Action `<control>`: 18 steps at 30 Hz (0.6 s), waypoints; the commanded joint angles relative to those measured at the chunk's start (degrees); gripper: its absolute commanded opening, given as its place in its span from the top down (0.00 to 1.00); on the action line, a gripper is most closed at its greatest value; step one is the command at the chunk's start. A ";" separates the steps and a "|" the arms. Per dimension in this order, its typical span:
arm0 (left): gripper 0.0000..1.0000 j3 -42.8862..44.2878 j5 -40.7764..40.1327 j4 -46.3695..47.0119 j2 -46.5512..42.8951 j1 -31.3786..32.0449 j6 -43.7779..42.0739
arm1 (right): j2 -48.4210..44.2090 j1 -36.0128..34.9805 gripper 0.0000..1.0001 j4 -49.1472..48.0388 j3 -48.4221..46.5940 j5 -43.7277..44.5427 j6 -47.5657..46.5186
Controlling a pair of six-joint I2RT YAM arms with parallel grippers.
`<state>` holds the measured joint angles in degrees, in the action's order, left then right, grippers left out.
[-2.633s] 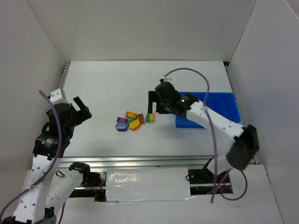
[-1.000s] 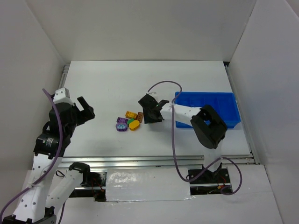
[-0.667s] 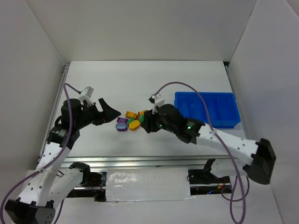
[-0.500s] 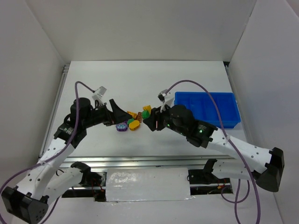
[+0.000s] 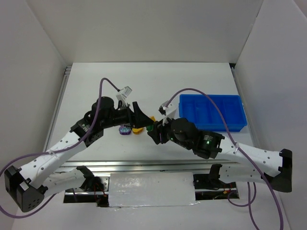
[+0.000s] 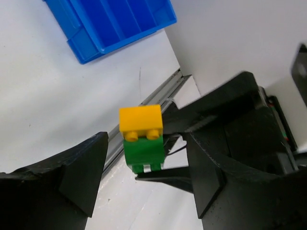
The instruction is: Sort the legos into containers by color
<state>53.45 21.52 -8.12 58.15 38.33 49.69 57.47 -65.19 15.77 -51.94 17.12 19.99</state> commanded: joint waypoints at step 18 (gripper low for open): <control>0.58 3.68 -1.22 3.72 5.75 4.56 -1.88 | 1.42 -3.01 1.00 -1.53 -3.87 7.39 -0.65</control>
<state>55.11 17.76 -8.27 63.31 42.19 49.52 58.81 -67.44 16.49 -53.41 24.14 19.79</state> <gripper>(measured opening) 0.493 0.537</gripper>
